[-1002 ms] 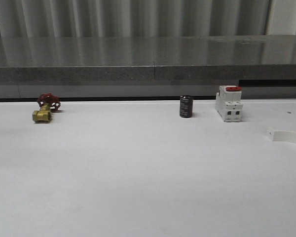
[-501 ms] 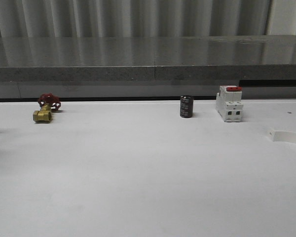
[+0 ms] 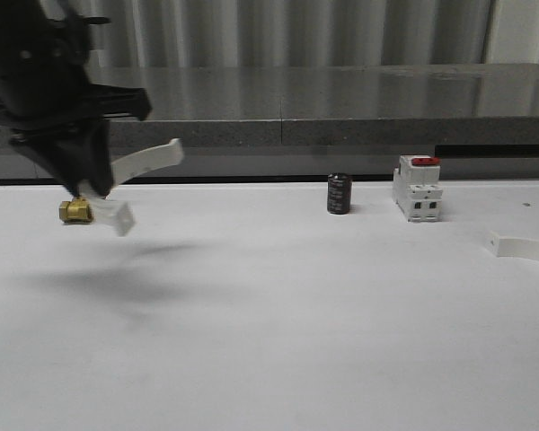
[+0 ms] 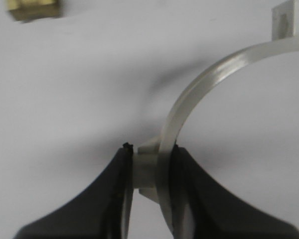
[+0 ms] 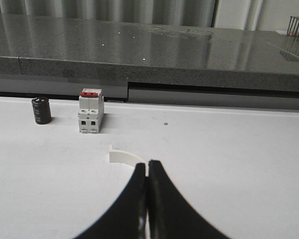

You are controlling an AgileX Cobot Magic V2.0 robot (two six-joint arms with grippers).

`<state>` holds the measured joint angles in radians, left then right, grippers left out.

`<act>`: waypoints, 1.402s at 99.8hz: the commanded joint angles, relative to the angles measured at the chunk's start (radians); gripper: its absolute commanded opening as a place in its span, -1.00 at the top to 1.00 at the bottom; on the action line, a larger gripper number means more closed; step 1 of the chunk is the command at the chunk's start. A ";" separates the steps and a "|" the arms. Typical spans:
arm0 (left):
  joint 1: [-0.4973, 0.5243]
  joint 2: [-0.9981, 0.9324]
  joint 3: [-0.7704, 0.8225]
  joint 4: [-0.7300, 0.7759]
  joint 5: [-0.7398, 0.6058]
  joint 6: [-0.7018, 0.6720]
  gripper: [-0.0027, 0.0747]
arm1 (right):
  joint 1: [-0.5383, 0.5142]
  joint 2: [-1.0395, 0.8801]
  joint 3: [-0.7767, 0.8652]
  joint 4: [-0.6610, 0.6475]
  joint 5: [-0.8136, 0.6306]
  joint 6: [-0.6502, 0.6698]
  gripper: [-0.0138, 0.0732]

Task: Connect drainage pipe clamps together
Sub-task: 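Grasp the white clamp half with the left gripper and lift it, then lower the clamp half onto the table center and open the left gripper, then raise the left gripper away from the placed clamp half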

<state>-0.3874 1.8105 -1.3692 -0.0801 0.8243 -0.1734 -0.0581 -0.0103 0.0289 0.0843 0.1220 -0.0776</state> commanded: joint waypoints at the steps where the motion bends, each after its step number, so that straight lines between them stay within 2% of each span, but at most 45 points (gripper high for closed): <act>1: -0.059 -0.019 -0.028 -0.004 -0.073 -0.073 0.76 | -0.001 -0.020 -0.016 -0.004 -0.085 -0.003 0.84; 23: -0.110 0.098 -0.098 0.000 -0.068 -0.156 0.76 | -0.001 -0.020 -0.016 -0.004 -0.085 -0.003 0.84; 40: -0.133 0.172 -0.169 0.000 -0.037 -0.160 0.76 | -0.001 -0.020 -0.016 -0.004 -0.085 -0.003 0.84; 90: -0.144 0.245 -0.177 0.037 0.004 -0.186 0.73 | -0.001 -0.020 -0.016 -0.004 -0.085 -0.003 0.84; 97: -0.144 0.245 -0.177 0.037 0.004 -0.186 0.57 | -0.001 -0.020 -0.016 -0.004 -0.085 -0.003 0.84; 104: -0.144 0.245 -0.177 0.037 0.008 -0.178 0.24 | -0.001 -0.020 -0.016 -0.004 -0.085 -0.003 0.84; 116: -0.144 0.245 -0.177 0.035 0.012 -0.160 -0.63 | -0.001 -0.020 -0.016 -0.004 -0.085 -0.003 0.84; 121: -0.144 0.242 -0.179 0.035 0.014 -0.160 -0.88 | -0.001 -0.020 -0.016 -0.004 -0.085 -0.003 0.84; 125: -0.144 0.239 -0.179 0.035 0.014 -0.160 -0.93 | -0.001 -0.020 -0.016 -0.004 -0.085 -0.003 0.84; 133: -0.144 0.224 -0.179 0.039 0.012 -0.151 -0.76 | -0.001 -0.020 -0.016 -0.004 -0.085 -0.003 0.84; 140: -0.144 0.200 -0.179 0.041 0.005 -0.136 -0.70 | -0.001 -0.020 -0.016 -0.004 -0.085 -0.003 0.84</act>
<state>-0.5250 2.1003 -1.5222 -0.0441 0.8401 -0.3251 -0.0581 -0.0103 0.0289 0.0843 0.1220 -0.0776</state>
